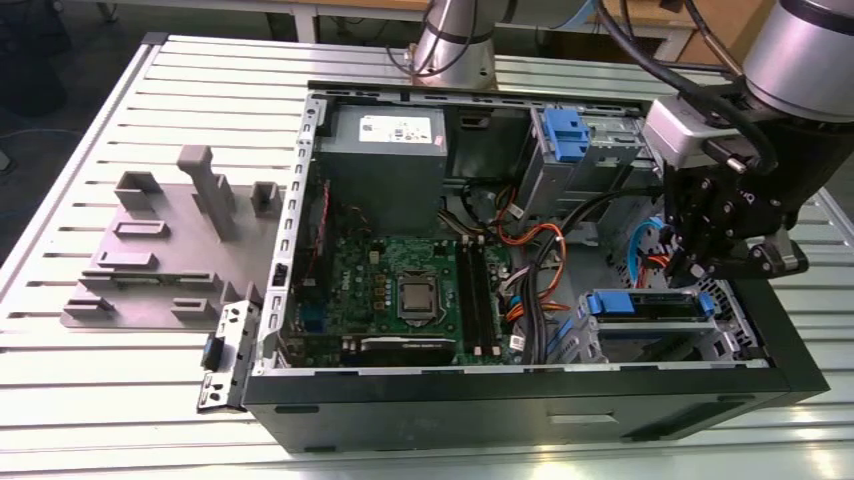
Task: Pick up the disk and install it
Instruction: 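Insert the first disk wire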
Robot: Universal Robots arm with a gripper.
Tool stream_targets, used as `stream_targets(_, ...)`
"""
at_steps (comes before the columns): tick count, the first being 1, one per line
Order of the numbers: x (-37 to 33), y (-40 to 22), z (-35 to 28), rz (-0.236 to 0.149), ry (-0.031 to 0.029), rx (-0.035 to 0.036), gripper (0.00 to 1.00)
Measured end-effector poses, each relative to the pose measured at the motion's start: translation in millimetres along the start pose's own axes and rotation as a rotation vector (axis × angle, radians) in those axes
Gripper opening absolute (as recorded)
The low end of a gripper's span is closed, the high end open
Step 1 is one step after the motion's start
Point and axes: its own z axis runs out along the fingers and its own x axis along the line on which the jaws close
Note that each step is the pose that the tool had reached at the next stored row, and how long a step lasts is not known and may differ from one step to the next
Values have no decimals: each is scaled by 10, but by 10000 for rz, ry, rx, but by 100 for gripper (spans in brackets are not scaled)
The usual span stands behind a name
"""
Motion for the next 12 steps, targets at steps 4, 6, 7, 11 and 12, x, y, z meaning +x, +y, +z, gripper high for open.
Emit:
stream_targets(4,-3,11,7,260,28,9,17)
stream_targets(6,-3,12,7,454,43,-15,17)
stream_targets(7,-3,13,8,512,45,-21,17)
stream_targets(11,-1,38,8,555,47,-18,17)
stream_targets(12,-1,44,8,557,48,-14,17)
